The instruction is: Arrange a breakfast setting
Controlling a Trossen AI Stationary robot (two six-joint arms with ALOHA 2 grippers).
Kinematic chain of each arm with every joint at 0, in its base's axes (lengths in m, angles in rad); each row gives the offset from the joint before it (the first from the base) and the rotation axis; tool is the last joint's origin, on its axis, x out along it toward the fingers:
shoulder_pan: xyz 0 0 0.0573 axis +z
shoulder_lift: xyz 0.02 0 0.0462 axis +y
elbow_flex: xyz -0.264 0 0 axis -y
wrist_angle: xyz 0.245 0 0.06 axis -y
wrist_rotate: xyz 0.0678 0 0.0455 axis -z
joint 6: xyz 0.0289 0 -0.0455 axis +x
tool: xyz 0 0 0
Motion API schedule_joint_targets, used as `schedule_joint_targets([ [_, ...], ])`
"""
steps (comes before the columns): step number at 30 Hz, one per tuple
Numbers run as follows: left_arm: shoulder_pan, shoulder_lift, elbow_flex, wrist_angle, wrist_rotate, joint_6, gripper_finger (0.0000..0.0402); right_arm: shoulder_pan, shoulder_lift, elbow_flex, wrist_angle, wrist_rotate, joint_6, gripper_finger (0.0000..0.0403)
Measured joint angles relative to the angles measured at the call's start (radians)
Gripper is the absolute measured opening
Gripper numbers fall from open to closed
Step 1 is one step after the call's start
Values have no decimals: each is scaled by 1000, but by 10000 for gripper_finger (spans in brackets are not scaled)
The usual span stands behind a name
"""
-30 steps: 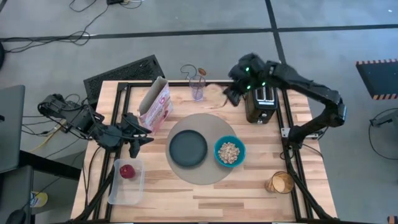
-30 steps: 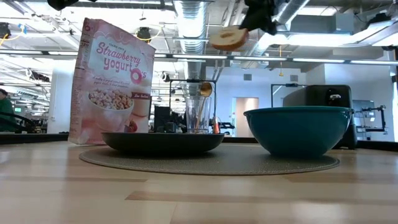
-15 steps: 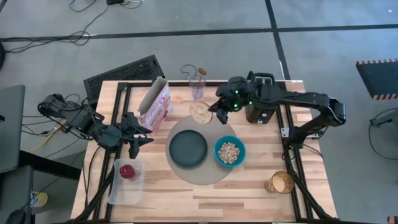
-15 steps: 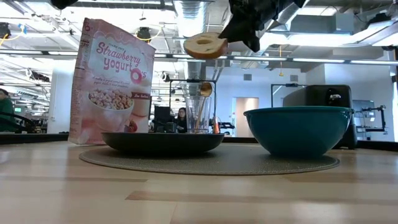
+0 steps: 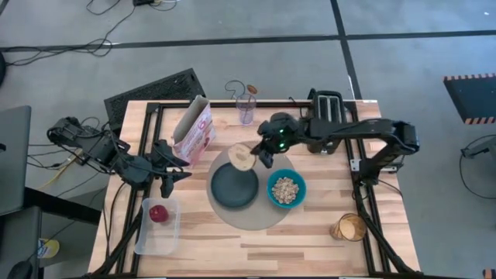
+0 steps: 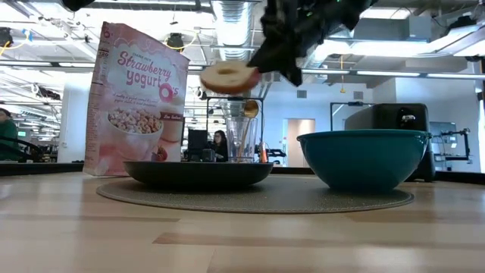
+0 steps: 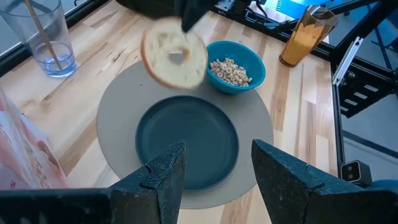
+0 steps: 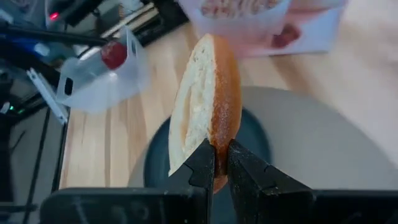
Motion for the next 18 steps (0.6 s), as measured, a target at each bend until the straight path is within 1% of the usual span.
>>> schedule_joint_targets([
  [6, 0, 0, 0, 2, 0, -2, 169, 24, 132, 0, 44, -59, 22, 62],
  [11, 0, 0, 0, 17, 0, -3, 169, 35, 229, 0, 143, -82, 53, 62],
  [15, 0, 0, 0, 15, 0, -2, 169, 35, 293, 1, 205, -128, 87, 62],
  [18, 0, 0, 0, 18, 2, -2, 169, 38, 323, 0, 217, -135, 98, 62],
])
